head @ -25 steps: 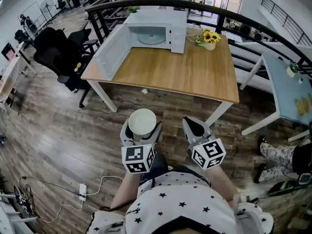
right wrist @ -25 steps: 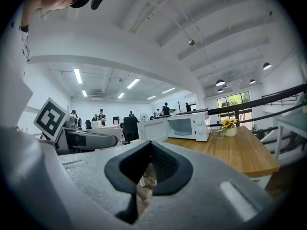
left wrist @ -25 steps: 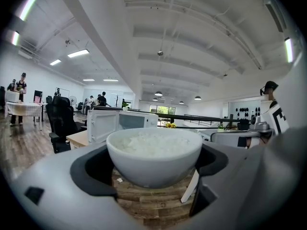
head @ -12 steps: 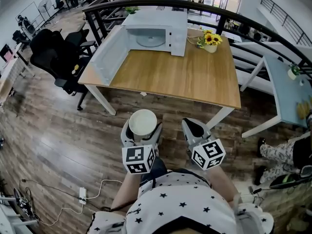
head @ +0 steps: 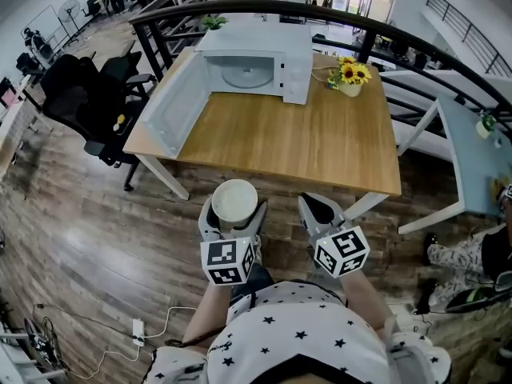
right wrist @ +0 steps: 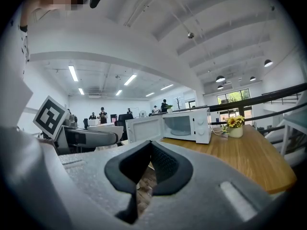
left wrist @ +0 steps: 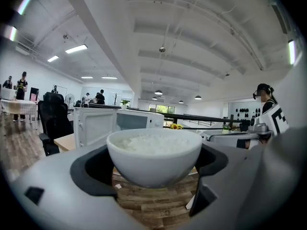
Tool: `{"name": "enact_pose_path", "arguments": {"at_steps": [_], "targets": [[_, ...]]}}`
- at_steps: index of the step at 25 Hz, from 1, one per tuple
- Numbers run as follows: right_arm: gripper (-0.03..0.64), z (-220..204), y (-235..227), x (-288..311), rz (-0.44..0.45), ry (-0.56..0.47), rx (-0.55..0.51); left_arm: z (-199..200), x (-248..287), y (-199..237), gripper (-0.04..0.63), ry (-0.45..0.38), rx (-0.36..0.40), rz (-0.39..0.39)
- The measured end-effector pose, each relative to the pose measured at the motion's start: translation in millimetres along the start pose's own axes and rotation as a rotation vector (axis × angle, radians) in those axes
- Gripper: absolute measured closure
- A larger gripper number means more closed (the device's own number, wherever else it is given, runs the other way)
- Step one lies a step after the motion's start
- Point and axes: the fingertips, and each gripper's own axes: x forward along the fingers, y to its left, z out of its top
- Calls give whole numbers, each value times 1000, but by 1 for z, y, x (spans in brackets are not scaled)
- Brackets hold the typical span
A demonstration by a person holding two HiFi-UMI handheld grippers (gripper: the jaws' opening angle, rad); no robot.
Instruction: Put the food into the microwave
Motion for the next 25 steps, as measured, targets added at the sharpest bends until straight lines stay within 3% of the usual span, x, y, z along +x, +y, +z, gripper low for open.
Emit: {"name": "enact_pose_path", "arguments": {"at_steps": [25], "targets": [[611,66,-80,186,-112,-30,10,71,181,98,109,19,20,-103]]}}
